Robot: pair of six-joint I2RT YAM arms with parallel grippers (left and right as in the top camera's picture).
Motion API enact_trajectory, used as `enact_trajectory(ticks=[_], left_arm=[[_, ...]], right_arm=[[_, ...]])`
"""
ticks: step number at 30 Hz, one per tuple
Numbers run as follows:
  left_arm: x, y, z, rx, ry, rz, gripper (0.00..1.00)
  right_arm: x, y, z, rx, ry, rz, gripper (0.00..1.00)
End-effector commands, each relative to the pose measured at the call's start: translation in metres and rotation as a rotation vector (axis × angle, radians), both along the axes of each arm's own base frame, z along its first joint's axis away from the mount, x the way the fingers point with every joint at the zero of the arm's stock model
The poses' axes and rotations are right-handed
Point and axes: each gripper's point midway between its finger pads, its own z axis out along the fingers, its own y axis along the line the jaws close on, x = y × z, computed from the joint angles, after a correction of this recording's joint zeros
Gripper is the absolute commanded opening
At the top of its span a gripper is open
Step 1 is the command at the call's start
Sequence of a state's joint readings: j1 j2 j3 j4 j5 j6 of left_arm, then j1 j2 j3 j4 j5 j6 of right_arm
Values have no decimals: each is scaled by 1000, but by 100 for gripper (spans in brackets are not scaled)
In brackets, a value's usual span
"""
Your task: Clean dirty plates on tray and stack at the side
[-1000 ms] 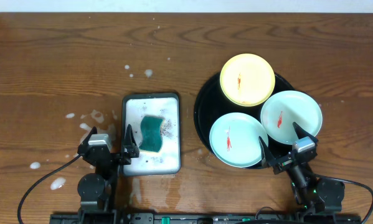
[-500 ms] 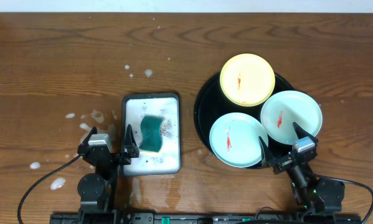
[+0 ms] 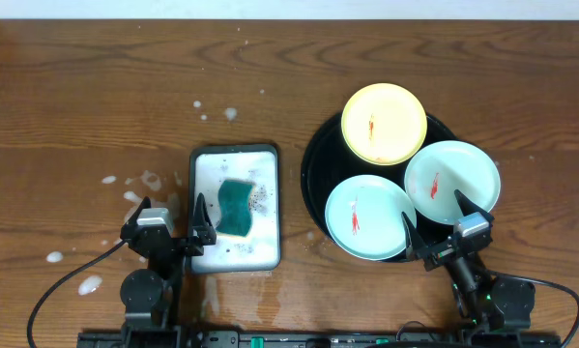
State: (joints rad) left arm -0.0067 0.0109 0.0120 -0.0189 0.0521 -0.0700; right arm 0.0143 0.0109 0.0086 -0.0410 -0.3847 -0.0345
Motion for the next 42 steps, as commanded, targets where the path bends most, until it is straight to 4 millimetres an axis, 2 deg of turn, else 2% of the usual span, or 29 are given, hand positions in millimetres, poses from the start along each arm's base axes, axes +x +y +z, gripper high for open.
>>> enact_trajectory(ticks=[1,5,9,14,19,24,30,34,36,39,42], left_arm=[[-1,-1,-15,-21,55,-6,99],[-1,-4,-15,-69,52,-14,99],[-1,-16,-5,-77,22,-88,99],[-7,-28,35,-78,-56,-160,99],[-20,-28,73,-89,-16,-157,99],[-26,-28,98,-102,151,-150,99],[-15,-42,126,-147,370,-219,99],[-4,-42,121,-195,571,-194,99],[3,-42,107,-206,681,-185,99],[9,-42,87,-218,777,-175,99],[8,-58,68,-300,893,-233,99]], right_arm=[[0,0,-1,-7,-3,0,99],[-5,11,-1,-1,-1,68,99],[-16,30,0,4,-3,196,99],[-25,41,9,7,-14,277,99],[-26,36,50,36,-23,236,99],[-16,27,77,45,143,169,99],[6,26,97,66,507,151,99],[25,27,98,86,736,149,99],[44,28,95,91,798,146,99],[53,35,81,157,904,164,99],[57,49,70,243,994,232,99]])
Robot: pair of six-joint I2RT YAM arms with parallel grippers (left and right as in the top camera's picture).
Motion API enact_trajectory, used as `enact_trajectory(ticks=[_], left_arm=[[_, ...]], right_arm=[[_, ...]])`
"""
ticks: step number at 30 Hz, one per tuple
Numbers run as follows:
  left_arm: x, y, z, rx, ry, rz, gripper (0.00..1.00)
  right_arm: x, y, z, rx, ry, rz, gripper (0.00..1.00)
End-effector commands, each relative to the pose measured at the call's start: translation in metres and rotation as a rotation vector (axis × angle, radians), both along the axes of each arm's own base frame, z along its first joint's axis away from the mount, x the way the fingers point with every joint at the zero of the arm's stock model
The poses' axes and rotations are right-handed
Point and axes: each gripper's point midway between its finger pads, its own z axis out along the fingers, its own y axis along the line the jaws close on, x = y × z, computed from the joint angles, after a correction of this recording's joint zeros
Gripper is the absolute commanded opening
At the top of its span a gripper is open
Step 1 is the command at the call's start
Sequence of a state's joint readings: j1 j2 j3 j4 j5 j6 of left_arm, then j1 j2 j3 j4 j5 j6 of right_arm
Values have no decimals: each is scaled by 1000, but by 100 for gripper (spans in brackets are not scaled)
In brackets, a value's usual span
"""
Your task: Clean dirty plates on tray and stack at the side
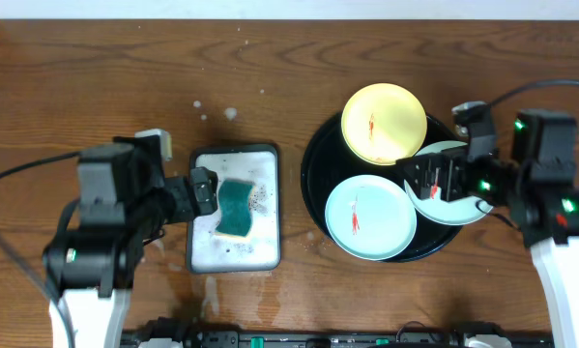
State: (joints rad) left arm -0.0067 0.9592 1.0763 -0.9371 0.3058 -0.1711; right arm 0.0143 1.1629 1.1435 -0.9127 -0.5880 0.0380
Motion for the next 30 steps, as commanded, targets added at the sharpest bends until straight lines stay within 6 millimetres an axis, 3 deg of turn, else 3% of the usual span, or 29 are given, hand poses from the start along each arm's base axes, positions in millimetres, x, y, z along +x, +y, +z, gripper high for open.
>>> enact_trajectory(ticks=[1,5,8,13,19,24,27,30], left_arm=[[0,-19,-18,-114,133,-38,99],[-4,-29,-57,-87,295,-90,99],[-6,-23,-94,39,415,-62,92],[-5,-6,-144,217,588,82,81],[10,-17,-195,207,694,53,67],[18,-42,-226,121,715,-121,57],[21,-43,-236,122,721,-121,56],[23,-40,-236,137,715,-116,46]], right_arm=[[2,20,-4,136,101,46,99],[0,17,-31,67,198,21,87],[-8,12,-49,-69,240,0,79],[-23,26,-59,-177,260,54,70],[-37,30,-66,-229,301,70,63],[-38,30,-66,-230,310,68,61],[-38,30,-66,-229,309,68,61],[-38,30,-66,-229,309,68,61]])
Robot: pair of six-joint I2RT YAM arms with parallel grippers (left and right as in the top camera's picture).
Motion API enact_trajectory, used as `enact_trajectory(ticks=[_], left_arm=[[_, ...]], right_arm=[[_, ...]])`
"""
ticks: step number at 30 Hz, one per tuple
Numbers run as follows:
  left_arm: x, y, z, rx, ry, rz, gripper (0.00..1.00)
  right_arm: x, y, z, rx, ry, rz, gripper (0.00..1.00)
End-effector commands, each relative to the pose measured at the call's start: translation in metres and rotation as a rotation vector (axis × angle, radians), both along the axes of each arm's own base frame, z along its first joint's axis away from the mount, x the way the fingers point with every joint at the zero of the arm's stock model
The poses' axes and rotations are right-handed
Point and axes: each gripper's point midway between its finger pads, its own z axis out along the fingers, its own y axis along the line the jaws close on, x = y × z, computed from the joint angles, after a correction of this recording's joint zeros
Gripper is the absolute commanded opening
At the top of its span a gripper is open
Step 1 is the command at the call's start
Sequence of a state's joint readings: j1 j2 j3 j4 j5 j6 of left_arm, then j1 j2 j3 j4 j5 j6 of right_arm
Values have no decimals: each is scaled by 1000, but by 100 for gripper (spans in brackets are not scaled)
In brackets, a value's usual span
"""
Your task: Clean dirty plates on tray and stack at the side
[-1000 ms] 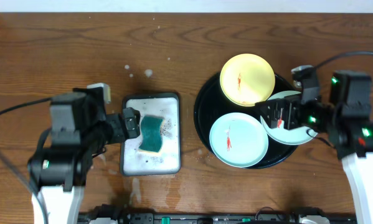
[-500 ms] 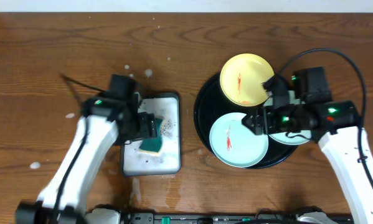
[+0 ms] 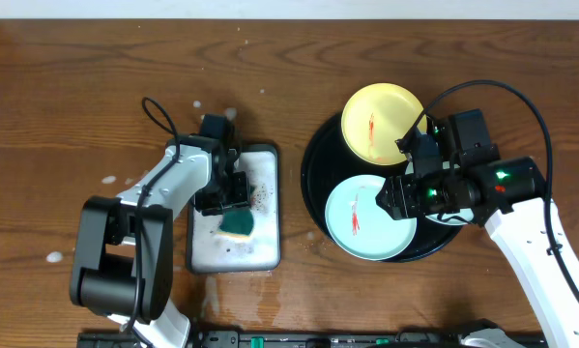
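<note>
A green sponge [image 3: 237,224] lies on a small white soapy tray [image 3: 262,253] left of centre. My left gripper [image 3: 227,193] is low over the sponge's far end, jaws spread, with nothing seen in them. On the round black tray [image 3: 314,184] sit a yellow plate [image 3: 379,120] at the back and a pale blue plate [image 3: 362,220] in front, each with a red smear. My right gripper [image 3: 393,196] hangs open over the blue plate's right rim. The right arm covers almost all of a second blue plate [image 3: 446,218].
Foam and water spots [image 3: 106,179] dot the wooden table left of the sponge tray and near its back corner. The left arm's cable [image 3: 156,114] loops over the table behind the sponge tray. The right arm's cable arcs over the black tray's right side.
The left gripper has shifted right and down onto the sponge tray, over the sponge. The right gripper has moved left, from over the right-hand blue plate to the front blue plate's rim.
Both arms were folded at the table's front edge, grippers open, with all three plates showing. Then both were raised, the left beside the sponge tray and the right above the right-hand blue plate. Now the left is over the sponge and the right over the front plate.
</note>
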State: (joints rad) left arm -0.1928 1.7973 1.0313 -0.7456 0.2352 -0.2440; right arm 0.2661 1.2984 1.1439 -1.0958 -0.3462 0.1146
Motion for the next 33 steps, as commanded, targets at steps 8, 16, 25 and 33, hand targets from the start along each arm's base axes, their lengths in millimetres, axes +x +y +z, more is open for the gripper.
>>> enact_trajectory(ticks=[8,16,25,33], left_arm=[[4,12,29,39,26,24,41],[-9,14,51,40,30,22,55],[-29,23,26,80,72,20,55],[-37,36,-17,140,11,67,27]], right_arm=[[2,1,5,1,-13,-6,59],[2,1,5,1,-13,-6,59],[-5,-11,-3,-55,46,-90,61],[-19,-29,-38,-120,136,-179,63]])
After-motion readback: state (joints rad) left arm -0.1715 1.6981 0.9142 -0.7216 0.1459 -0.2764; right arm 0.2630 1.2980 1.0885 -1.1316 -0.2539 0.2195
